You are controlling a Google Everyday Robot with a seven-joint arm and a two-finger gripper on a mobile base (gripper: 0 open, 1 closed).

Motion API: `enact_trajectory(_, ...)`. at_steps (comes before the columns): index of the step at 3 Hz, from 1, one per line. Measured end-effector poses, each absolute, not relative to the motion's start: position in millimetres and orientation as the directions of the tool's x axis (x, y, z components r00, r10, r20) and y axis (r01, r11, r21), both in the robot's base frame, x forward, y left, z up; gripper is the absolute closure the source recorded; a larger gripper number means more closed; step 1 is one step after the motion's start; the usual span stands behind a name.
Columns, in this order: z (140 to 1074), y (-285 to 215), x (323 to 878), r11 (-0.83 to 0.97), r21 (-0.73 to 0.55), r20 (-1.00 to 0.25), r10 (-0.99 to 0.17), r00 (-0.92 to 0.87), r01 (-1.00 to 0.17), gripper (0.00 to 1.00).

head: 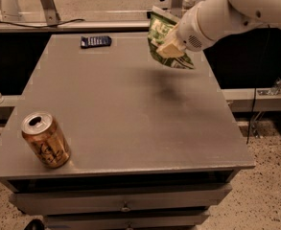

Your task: Move green jalapeno chip bag near rxbar blueberry

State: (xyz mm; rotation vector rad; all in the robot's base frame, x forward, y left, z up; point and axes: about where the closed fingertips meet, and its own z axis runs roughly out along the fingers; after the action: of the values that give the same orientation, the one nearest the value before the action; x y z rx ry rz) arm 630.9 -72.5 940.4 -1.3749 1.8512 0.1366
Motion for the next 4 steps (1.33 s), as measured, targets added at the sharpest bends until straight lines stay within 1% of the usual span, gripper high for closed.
enact_trajectory(1, 941, -57, 679, 0.396, -0.382, -0.714, -0.700, -0.006, -0.835, 1.00)
enact_trajectory(2, 945, -29, 733, 0.380, -0.387, -0.769, -0.635, 0.067, -0.840, 1.00)
enact_trajectory(3, 951, 9, 776, 0.351, -0.385, -0.809, -0.573, 0.129, -0.853, 1.00)
enact_trajectory(4, 947, 30, 797, 0.330, -0.381, -0.816, -0.559, 0.146, -0.864, 1.00)
